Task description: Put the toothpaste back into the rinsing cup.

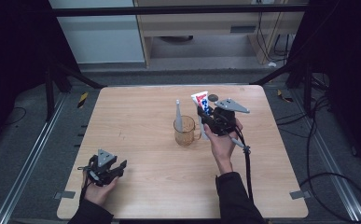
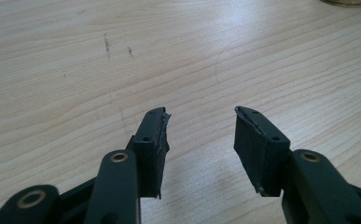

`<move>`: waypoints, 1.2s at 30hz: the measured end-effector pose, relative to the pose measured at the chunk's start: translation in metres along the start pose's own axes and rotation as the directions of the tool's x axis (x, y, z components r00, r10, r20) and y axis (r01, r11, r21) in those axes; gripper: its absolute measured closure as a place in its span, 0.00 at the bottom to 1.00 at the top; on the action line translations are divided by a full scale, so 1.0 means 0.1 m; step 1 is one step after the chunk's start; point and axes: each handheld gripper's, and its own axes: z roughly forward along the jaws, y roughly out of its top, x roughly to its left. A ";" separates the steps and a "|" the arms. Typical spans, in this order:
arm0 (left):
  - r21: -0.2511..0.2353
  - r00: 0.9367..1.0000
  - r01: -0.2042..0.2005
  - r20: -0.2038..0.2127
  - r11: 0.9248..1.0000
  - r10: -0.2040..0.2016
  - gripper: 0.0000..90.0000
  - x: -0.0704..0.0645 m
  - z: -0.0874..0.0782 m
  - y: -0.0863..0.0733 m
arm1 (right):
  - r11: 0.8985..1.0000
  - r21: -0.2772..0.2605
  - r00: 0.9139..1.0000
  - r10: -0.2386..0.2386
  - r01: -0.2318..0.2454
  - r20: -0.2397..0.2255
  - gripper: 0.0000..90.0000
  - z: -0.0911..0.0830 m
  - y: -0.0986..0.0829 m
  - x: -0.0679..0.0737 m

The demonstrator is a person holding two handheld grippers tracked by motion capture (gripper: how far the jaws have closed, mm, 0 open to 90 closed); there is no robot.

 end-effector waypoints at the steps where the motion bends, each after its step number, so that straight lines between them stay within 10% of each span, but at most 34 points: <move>1: 0.000 1.000 0.001 0.000 1.000 -0.001 0.59 0.00 0.00 0.00 | 1.000 -0.006 1.000 0.000 0.000 0.003 0.76 0.01 0.01 0.00; 36: -0.003 1.000 0.015 0.002 1.000 -0.015 0.60 0.03 0.00 0.00 | 0.987 -0.145 0.998 0.068 -0.067 0.003 0.76 0.57 0.10 0.03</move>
